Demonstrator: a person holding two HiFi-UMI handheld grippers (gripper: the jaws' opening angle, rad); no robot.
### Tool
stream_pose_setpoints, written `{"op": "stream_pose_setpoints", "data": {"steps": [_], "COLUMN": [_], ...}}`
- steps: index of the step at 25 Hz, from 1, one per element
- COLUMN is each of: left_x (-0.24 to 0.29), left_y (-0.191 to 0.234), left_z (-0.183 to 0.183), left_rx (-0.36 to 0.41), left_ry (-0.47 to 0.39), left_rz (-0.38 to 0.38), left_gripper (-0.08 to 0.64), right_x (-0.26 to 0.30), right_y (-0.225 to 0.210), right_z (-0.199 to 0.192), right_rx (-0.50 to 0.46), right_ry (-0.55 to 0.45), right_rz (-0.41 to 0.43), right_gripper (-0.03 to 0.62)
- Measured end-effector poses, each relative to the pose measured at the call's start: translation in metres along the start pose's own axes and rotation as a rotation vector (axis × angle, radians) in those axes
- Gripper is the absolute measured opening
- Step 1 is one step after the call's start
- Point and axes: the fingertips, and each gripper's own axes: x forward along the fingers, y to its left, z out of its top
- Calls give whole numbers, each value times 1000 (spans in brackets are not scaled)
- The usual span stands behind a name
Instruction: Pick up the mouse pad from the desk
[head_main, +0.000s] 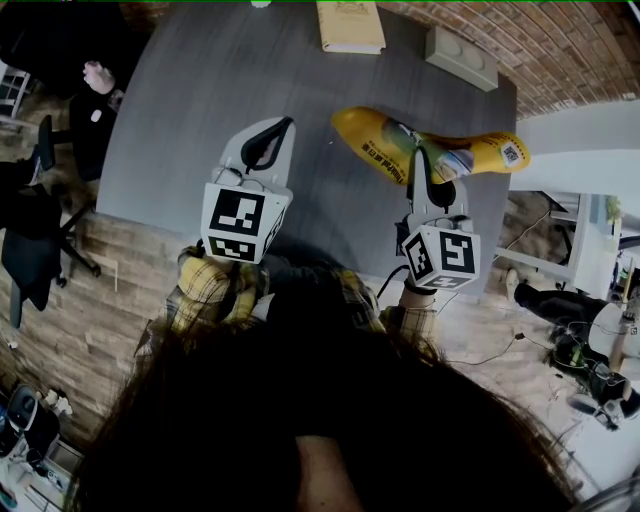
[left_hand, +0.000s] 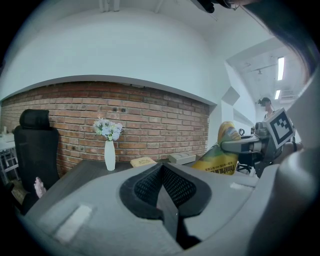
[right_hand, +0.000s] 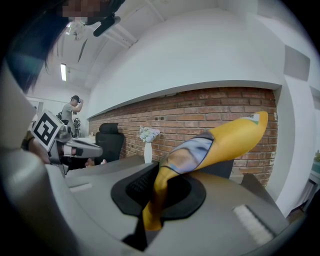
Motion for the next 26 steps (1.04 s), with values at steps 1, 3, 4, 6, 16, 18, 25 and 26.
{"op": "stream_pose_setpoints", "data": {"steps": [1,3,4,6,16,18,25,26], "left_x": [0,0,0,0,-1,-2,-3,-3], "left_y": [-1,-1,-1,-1,1,2,1,1], "left_z": [0,-1,-1,0,0,0,-1,-2], "left_rx": [-4,-9,-9,-6,2,8,14,15], "left_ry": [2,3,3,2,3,2,2,2], "left_rz": [-3,-7,-7,-4,10,15,22,23], "left_gripper": [-1,0,0,0,0,0,0,0], "right_x": [0,1,1,1,0,-1,-4,-5], "right_y": [0,1,1,0,-3,-3,-5,-5], "right_z": [0,-1,-1,-1,-2,-2,-4,-5], "right_rx": [-1,-3,-3,-4,3,3,1,1], "right_ry": [2,6,7,8,7,6,7,7], "right_rz": [-1,-1,-1,0,-6,-6,-11,-13], "right_gripper": [23,23,23,23,23,23,23,23]}}
